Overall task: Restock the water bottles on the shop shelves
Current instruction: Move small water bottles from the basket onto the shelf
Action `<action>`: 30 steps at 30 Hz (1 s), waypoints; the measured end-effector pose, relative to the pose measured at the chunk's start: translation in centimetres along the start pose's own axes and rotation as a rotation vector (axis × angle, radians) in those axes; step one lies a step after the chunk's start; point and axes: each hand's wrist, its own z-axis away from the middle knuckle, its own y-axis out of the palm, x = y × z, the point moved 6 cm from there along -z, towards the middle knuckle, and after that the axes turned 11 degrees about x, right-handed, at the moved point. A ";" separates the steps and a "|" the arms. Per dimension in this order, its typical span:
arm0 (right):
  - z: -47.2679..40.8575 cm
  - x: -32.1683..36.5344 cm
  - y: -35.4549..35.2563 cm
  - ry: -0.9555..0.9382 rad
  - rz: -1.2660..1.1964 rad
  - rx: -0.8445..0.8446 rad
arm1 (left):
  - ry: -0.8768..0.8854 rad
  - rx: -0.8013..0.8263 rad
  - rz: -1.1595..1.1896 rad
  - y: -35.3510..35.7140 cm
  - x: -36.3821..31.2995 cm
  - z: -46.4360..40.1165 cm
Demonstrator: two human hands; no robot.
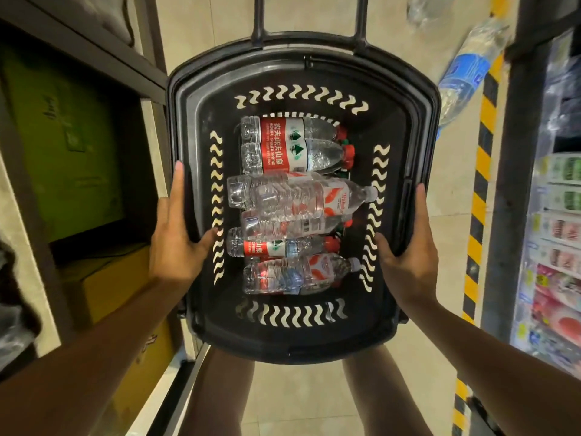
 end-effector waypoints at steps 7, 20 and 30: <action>0.0 1.0 -0.7 -0.005 0.125 0.007 | -0.037 -0.017 -0.039 -0.1 -0.3 -0.2; -1.7 3.1 -3.2 0.092 0.288 0.175 | -0.056 0.189 -0.056 -2.9 -3.9 -1.2; 0.7 10.5 -11.5 0.102 0.372 0.311 | -0.092 0.232 0.024 -9.7 -11.8 2.6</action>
